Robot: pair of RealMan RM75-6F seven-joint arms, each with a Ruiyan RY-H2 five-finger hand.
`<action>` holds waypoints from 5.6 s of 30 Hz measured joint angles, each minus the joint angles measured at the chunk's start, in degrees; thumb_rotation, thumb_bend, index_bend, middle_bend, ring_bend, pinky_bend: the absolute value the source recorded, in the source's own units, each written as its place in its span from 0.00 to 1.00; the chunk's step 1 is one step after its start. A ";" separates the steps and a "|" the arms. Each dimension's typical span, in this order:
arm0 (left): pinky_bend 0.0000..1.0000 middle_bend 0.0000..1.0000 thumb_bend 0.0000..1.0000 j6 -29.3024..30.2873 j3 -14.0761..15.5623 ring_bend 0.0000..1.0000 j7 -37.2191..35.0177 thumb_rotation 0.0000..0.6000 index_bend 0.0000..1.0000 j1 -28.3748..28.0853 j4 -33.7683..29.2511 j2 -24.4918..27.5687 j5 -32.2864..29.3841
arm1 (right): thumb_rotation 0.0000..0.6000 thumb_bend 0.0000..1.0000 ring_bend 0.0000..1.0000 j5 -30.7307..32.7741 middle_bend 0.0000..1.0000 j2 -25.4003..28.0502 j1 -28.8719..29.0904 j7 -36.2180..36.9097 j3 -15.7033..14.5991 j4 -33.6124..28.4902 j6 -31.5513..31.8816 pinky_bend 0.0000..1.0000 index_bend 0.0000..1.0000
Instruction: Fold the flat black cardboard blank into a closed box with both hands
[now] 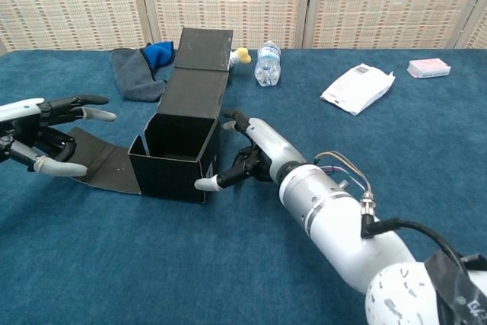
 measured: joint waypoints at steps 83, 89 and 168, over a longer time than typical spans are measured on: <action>0.82 0.00 0.10 16.51 -15.00 0.65 12.89 1.00 0.00 1.26 7.10 -12.74 -5.70 | 1.00 0.32 0.74 -3.69 0.40 21.46 -3.35 39.55 4.40 -16.01 -20.69 1.00 0.35; 0.82 0.00 0.10 17.54 -14.28 0.65 12.60 1.00 0.00 1.19 8.49 -13.92 -4.70 | 1.00 0.32 0.74 -4.09 0.40 21.11 -2.41 37.53 3.54 -15.94 -19.96 1.00 0.35; 0.82 0.31 0.09 29.35 2.05 0.79 12.27 1.00 0.42 -1.63 51.12 -28.20 9.36 | 1.00 0.35 0.75 0.98 0.40 10.38 3.81 10.27 -2.54 -3.11 -12.58 1.00 0.36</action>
